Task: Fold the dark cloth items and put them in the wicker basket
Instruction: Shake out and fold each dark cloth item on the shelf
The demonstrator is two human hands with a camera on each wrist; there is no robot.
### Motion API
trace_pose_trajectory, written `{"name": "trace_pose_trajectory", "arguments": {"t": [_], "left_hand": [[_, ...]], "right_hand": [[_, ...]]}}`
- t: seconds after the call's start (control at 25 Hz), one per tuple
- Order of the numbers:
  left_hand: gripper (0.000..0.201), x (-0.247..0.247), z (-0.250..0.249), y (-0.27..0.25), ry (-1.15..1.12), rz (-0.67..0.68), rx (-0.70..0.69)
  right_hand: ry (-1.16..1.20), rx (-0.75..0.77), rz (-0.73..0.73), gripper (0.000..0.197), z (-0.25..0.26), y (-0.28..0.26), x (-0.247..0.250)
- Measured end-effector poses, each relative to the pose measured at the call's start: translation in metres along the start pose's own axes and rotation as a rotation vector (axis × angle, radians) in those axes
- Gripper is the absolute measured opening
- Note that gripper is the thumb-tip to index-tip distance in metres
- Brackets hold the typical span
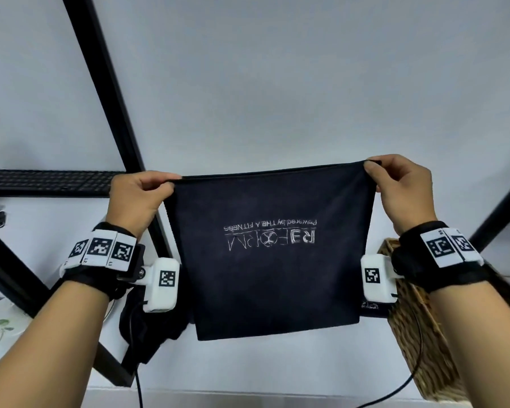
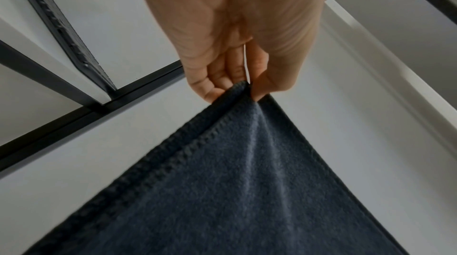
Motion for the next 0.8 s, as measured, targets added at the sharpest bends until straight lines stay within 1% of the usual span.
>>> {"name": "trace_pose_trajectory", "arguments": {"t": [0.08, 0.2, 0.36, 0.44, 0.52, 0.6, 0.68, 0.72, 0.8], "left_hand": [[0.031, -0.003, 0.004, 0.002, 0.03, 0.007, -0.002], [0.032, -0.013, 0.025, 0.008, 0.151, 0.009, -0.006], [0.021, -0.039, 0.086, 0.028, 0.435, 0.001, 0.09], [0.019, -0.053, 0.104, 0.042, 0.521, -0.021, 0.135], [0.02, -0.058, 0.107, 0.047, 0.518, -0.058, 0.159], [0.026, -0.061, 0.116, 0.045, 0.392, -0.041, 0.189], [0.034, -0.062, 0.132, 0.028, 0.239, -0.021, 0.232], [0.034, -0.062, 0.143, 0.016, 0.201, -0.016, 0.257], [0.03, -0.061, 0.17, -0.015, 0.257, -0.009, 0.304]], "right_hand": [[0.0, -0.003, -0.001, 0.014, -0.008, -0.002, 0.001], [-0.053, -0.044, 0.025, 0.013, -0.035, -0.009, 0.0], [-0.184, -0.178, 0.141, 0.011, -0.099, -0.018, -0.027], [-0.219, -0.206, 0.166, 0.017, -0.128, -0.015, -0.041], [-0.211, -0.194, 0.159, 0.017, -0.135, -0.011, -0.047], [-0.13, -0.212, 0.137, 0.02, -0.141, -0.015, -0.049], [-0.037, -0.271, 0.134, 0.02, -0.145, -0.036, -0.048], [-0.006, -0.3, 0.142, 0.02, -0.148, -0.05, -0.047], [0.007, -0.369, 0.159, 0.021, -0.158, -0.083, -0.039]]}}
Point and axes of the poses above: each hand's wrist, its own y-axis towards the middle knuckle, its own x-axis out of the back of the hand, z = x × y, the point moved 1 cm from there along y, towards the middle knuckle, and after that the axes turned 12 degrees about x, right-handed, at the moved point
